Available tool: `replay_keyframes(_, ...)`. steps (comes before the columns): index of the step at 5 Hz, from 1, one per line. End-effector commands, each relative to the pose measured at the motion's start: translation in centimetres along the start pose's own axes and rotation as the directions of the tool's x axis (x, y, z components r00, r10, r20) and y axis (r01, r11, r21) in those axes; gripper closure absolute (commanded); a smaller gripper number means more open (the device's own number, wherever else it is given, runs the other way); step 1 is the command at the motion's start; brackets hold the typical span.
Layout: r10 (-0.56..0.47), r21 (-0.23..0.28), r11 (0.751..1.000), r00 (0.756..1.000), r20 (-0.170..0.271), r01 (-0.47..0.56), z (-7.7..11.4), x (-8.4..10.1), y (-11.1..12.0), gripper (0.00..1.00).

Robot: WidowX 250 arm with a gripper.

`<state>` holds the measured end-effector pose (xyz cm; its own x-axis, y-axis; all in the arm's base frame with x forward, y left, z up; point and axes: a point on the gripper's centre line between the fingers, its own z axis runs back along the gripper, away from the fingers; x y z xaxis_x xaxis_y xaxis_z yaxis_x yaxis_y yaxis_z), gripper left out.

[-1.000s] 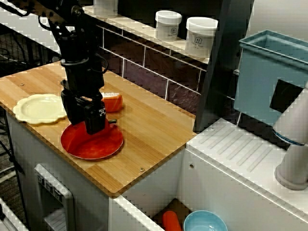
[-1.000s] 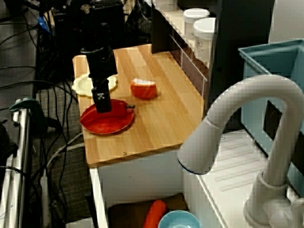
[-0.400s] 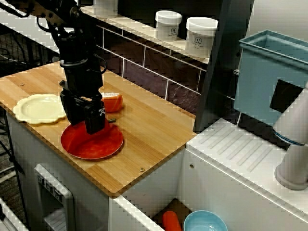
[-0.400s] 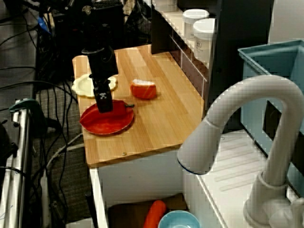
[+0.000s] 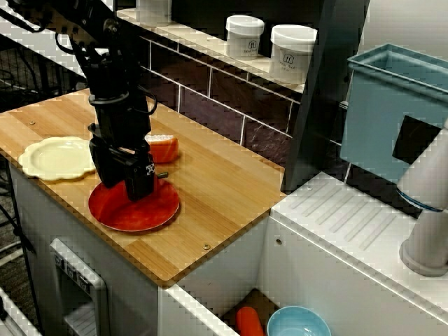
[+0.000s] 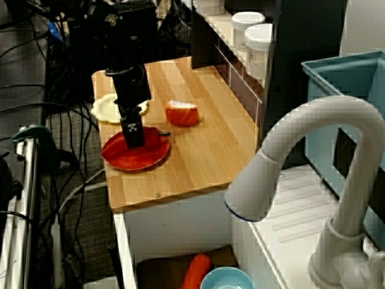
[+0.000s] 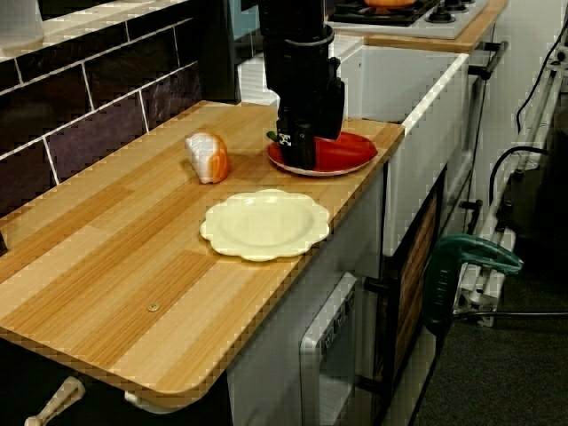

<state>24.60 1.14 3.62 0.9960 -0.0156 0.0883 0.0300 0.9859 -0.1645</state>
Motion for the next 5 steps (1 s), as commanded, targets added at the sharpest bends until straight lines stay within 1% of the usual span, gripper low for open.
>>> replay_keyframes(1,0.0,0.016,1.0,1.0,0.025,0.0,-0.8,0.4,0.1,1.0)
replay_keyframes(2,0.009,0.023,1.0,1.0,0.027,-0.01,-1.3,0.7,0.5,1.0)
replay_keyframes(3,0.014,0.018,1.0,1.0,0.025,-0.014,-1.0,0.7,0.7,1.0)
replay_keyframes(4,-0.007,-0.001,1.0,1.0,0.015,0.007,0.3,0.7,0.6,1.0)
replay_keyframes(5,-0.016,-0.035,0.999,1.0,0.003,0.016,2.3,0.6,0.7,1.0)
